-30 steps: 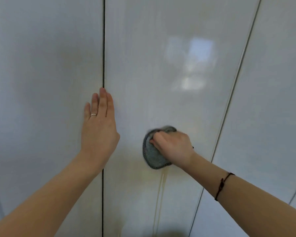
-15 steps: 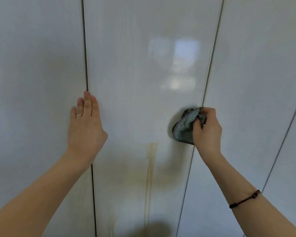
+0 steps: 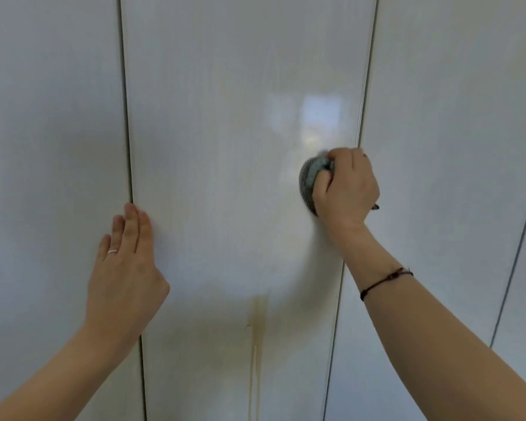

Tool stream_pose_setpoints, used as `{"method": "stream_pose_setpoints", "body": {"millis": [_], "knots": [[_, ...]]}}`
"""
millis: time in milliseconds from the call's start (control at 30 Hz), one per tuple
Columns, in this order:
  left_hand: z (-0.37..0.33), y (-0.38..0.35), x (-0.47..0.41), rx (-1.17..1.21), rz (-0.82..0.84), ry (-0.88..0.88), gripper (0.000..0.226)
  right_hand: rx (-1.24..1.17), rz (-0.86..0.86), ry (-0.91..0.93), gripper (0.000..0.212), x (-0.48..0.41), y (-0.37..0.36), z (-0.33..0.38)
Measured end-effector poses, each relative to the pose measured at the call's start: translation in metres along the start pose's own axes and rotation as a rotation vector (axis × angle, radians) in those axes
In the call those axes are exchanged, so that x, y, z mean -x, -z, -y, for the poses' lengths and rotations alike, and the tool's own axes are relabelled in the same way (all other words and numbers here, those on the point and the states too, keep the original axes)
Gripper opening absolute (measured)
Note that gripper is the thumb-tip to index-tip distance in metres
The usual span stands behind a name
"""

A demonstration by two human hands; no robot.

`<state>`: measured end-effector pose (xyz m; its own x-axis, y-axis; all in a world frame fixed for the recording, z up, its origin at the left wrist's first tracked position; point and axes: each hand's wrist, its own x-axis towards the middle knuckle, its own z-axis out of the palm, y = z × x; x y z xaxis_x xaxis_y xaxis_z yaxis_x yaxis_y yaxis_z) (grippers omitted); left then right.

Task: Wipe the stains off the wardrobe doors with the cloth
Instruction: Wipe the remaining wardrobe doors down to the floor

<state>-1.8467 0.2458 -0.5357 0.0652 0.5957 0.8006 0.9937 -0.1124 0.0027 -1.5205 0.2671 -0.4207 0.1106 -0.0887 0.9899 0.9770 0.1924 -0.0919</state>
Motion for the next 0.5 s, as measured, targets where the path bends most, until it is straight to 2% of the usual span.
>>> {"method": "stream_pose_setpoints", "body": {"millis": [33,133,267,333,400,500], "knots": [[0.001,0.0,-0.001,0.001,-0.012,-0.003,0.08,-0.006,0.009,0.071,0.008,0.011,0.001,-0.003],[0.002,-0.002,-0.001,-0.001,-0.025,-0.01,0.08,-0.054,0.104,0.316,0.033,0.067,0.009,-0.011],[-0.003,-0.004,-0.001,0.032,-0.023,0.013,0.082,-0.127,0.277,0.661,0.027,0.175,0.033,-0.031],[-0.005,-0.002,0.0,0.036,-0.018,0.003,0.082,-0.107,0.352,0.762,0.028,0.187,0.038,-0.043],[-0.004,-0.001,0.002,0.026,-0.019,-0.007,0.081,-0.023,0.412,0.644,0.028,0.145,0.034,-0.043],[-0.002,0.0,0.002,0.02,-0.032,-0.018,0.081,0.073,0.197,0.118,0.033,0.033,0.021,-0.027]]}}
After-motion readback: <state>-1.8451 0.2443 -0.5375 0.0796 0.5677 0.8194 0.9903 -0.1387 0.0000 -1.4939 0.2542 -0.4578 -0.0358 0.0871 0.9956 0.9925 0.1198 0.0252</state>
